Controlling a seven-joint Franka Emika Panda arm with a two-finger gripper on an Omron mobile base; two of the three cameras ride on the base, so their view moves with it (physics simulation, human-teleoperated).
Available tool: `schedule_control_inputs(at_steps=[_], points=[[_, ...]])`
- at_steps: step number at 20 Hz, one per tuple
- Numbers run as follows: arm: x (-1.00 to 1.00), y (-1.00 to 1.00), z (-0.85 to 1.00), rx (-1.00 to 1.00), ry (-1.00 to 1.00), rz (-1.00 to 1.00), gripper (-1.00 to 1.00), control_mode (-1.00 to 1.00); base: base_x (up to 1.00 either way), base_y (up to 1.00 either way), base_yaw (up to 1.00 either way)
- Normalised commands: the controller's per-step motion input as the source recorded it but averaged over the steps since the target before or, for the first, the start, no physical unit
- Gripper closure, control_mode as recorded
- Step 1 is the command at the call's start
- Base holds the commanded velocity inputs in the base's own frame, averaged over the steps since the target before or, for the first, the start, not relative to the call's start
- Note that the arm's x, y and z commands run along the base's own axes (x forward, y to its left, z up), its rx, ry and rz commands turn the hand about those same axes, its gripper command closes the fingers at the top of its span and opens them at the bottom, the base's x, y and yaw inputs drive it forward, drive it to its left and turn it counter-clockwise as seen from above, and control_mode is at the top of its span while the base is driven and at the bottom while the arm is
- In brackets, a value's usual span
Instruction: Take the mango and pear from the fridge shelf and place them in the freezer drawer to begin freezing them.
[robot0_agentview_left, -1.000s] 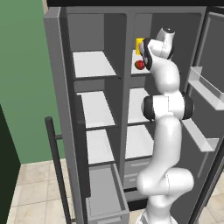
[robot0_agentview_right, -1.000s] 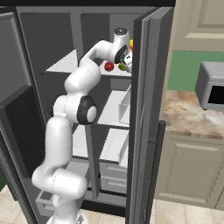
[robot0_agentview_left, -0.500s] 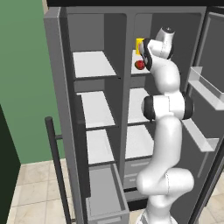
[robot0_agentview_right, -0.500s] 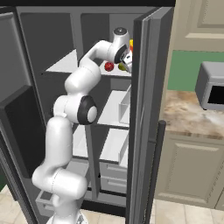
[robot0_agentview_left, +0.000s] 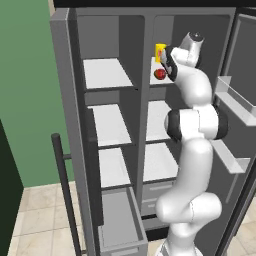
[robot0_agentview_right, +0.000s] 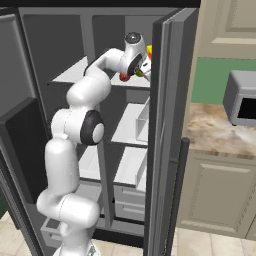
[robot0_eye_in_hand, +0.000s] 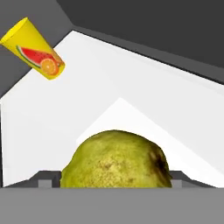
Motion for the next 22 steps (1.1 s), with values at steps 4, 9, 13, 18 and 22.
schedule_control_inputs(at_steps=[4, 9, 13, 18, 22], points=[[-0.79, 0.1, 0.29, -0.08, -0.17, 0.0, 1.0, -1.0, 0.0, 0.0, 0.0], [-0.82, 0.13, -0.06, -0.03, -0.05, 0.0, 1.0, -1.0, 0.0, 0.0, 0.0], [-1.0, 0.11, 0.18, 0.0, 0.0, -0.01, 1.0, -1.0, 0.0, 0.0, 0.0], [-1.0, 0.34, 0.4, 0.0, 0.02, 0.0, 1.0, -1.0, 0.0, 0.0, 0.0], [-1.0, 0.51, 0.26, 0.0, 0.11, 0.0, 1.0, -1.0, 0.0, 0.0, 0.0]])
